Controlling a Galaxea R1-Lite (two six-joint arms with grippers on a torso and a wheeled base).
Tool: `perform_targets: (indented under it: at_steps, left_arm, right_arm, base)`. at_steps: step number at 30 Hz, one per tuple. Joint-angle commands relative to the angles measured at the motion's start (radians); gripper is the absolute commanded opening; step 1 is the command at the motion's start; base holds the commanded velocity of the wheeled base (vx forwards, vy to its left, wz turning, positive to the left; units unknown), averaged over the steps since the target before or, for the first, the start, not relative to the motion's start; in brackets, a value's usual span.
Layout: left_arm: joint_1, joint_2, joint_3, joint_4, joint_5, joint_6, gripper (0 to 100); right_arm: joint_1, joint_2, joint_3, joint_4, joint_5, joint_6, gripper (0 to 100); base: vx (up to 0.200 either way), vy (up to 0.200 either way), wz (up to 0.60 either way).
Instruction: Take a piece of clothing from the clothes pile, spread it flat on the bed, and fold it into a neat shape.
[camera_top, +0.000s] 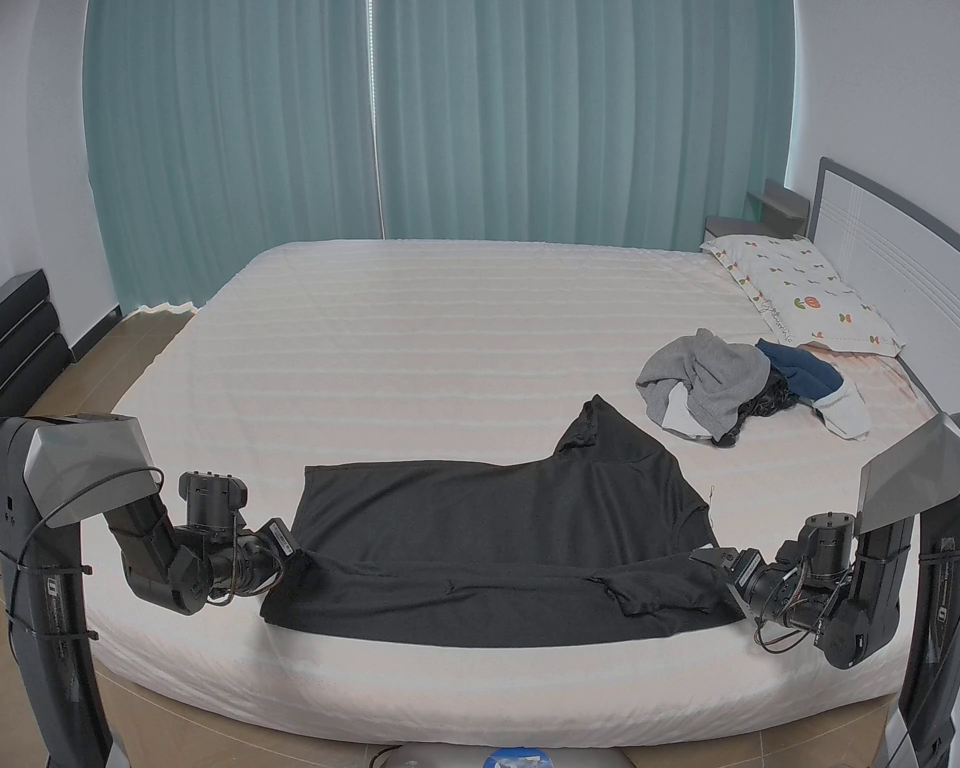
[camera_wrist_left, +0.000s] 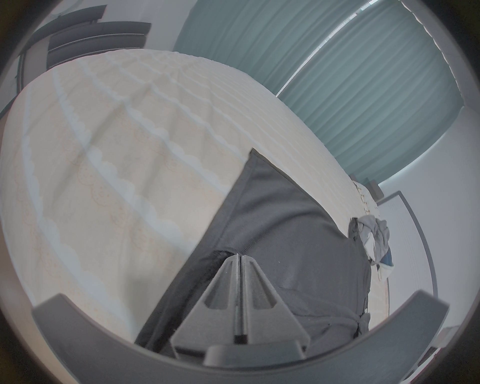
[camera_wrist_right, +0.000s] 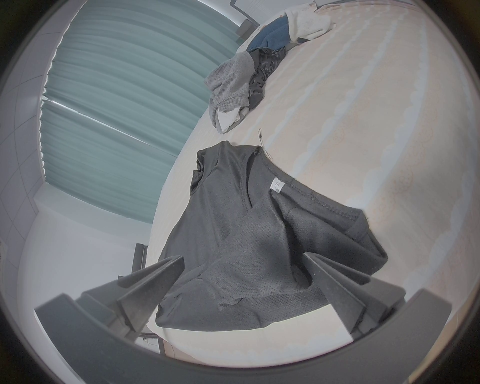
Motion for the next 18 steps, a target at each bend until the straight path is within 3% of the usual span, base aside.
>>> perform_targets:
  at_steps: [1,13,14,18]
  left_arm:
    - [0.021,-0.008,-0.004,0.0,-0.001,-0.032,0]
    - [0.013,-0.034,0.002,-0.008,-0.019,-0.063,0]
    - [0.013,-0.034,0.002,-0.008,-0.019,-0.063,100]
    - [-0.028,-0.025,-0.006,-0.008,-0.021,-0.063,100]
  right_arm:
    - [0.0,0.0,0.001,-0.015,0.0,0.0,100]
    - [0.0,0.0,0.001,-0.015,0.0,0.0,100]
    - [0.0,0.0,0.001,-0.015,0.0,0.0,100]
    - [0.0,0.002,0.0,-0.015,0.0,0.0,100]
  base:
    - [0.0,0.0,0.0]
    - [0.0,0.0,0.0]
    - [0.0,0.0,0.0]
    - [0.0,0.0,0.0]
